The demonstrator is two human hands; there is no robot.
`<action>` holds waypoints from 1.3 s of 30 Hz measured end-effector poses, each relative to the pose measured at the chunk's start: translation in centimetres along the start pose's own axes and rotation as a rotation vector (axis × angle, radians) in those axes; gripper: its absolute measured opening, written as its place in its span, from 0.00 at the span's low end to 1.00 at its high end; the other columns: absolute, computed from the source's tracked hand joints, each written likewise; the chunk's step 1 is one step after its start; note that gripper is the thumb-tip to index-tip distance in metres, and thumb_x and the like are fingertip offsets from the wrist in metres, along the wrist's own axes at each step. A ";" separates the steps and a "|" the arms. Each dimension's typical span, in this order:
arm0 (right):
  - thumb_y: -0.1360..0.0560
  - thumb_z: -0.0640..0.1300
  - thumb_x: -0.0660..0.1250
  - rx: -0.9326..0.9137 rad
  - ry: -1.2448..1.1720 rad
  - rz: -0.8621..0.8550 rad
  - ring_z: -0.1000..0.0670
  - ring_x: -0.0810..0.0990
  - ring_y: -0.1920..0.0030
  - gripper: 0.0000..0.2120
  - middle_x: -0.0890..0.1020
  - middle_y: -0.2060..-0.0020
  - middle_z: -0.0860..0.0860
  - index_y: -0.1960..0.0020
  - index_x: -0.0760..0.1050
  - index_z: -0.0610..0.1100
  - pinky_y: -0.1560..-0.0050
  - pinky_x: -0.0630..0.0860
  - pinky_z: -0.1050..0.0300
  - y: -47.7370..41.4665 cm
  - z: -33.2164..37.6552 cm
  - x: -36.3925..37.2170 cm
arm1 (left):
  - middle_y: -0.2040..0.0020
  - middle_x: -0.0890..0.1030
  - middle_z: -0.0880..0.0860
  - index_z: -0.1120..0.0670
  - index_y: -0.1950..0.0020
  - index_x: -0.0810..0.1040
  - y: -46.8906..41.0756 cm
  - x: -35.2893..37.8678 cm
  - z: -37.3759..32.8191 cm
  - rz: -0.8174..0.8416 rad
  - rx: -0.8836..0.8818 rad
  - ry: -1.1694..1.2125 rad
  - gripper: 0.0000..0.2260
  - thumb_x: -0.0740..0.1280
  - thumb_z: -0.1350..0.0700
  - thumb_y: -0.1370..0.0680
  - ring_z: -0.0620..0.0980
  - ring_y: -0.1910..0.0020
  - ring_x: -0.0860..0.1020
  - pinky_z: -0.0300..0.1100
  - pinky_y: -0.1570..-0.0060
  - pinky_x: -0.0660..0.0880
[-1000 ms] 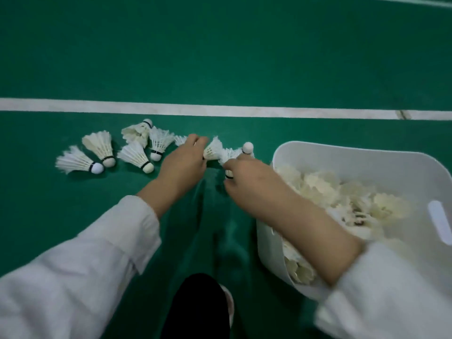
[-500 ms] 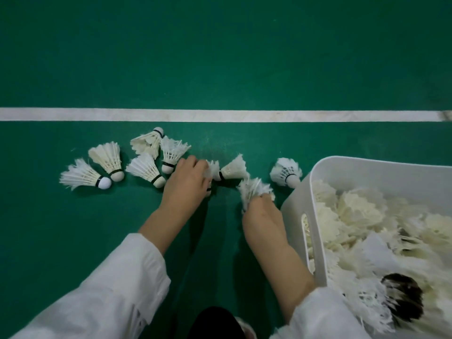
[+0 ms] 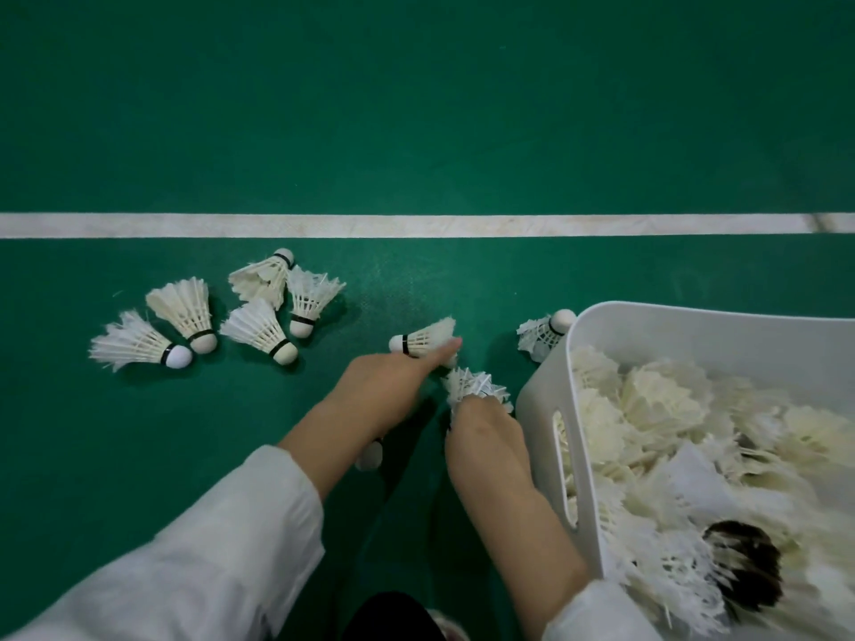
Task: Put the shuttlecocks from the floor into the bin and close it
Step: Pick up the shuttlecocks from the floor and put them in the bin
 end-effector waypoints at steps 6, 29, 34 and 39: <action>0.23 0.37 0.58 -0.139 0.015 -0.051 0.42 0.76 0.42 0.12 0.76 0.42 0.40 0.42 0.73 0.36 0.44 0.73 0.52 1.5 1.4 -3.6 | 0.47 0.75 0.53 0.50 0.41 0.69 1.7 0.2 0.7 -0.271 -0.045 -0.110 0.12 0.62 0.56 0.24 0.58 0.57 0.80 0.45 0.68 0.67; 0.26 0.45 0.66 0.018 -0.236 -0.519 0.46 0.79 0.59 0.07 0.83 0.61 0.46 0.53 0.81 0.44 0.61 0.67 0.59 9.5 -24.3 -14.1 | 0.65 0.77 0.45 0.49 0.55 0.77 11.2 -16.7 -18.7 -0.717 0.342 0.105 0.04 0.65 0.50 0.25 0.50 0.68 0.69 0.42 0.68 0.68; 0.26 0.42 0.66 0.061 -0.254 -0.496 0.45 0.80 0.53 0.07 0.84 0.56 0.46 0.53 0.82 0.43 0.55 0.73 0.56 8.8 -26.5 -12.7 | 0.61 0.81 0.43 0.48 0.55 0.77 11.5 -13.3 -20.5 -0.664 0.312 0.128 0.03 0.65 0.51 0.26 0.49 0.71 0.74 0.40 0.74 0.70; 0.27 0.42 0.66 0.018 -0.270 -0.540 0.47 0.80 0.58 0.05 0.81 0.65 0.51 0.58 0.81 0.45 0.56 0.73 0.57 9.3 -27.0 -14.1 | 0.61 0.80 0.42 0.48 0.56 0.76 11.2 -11.5 -21.1 -0.628 0.344 0.093 0.04 0.63 0.50 0.26 0.50 0.72 0.76 0.39 0.78 0.69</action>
Point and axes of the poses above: each hand's wrist, its own y-axis away from the middle knuckle, its own x-axis out of the palm, z = x × y, the point moved 3 cm from there along -y, towards the middle knuckle
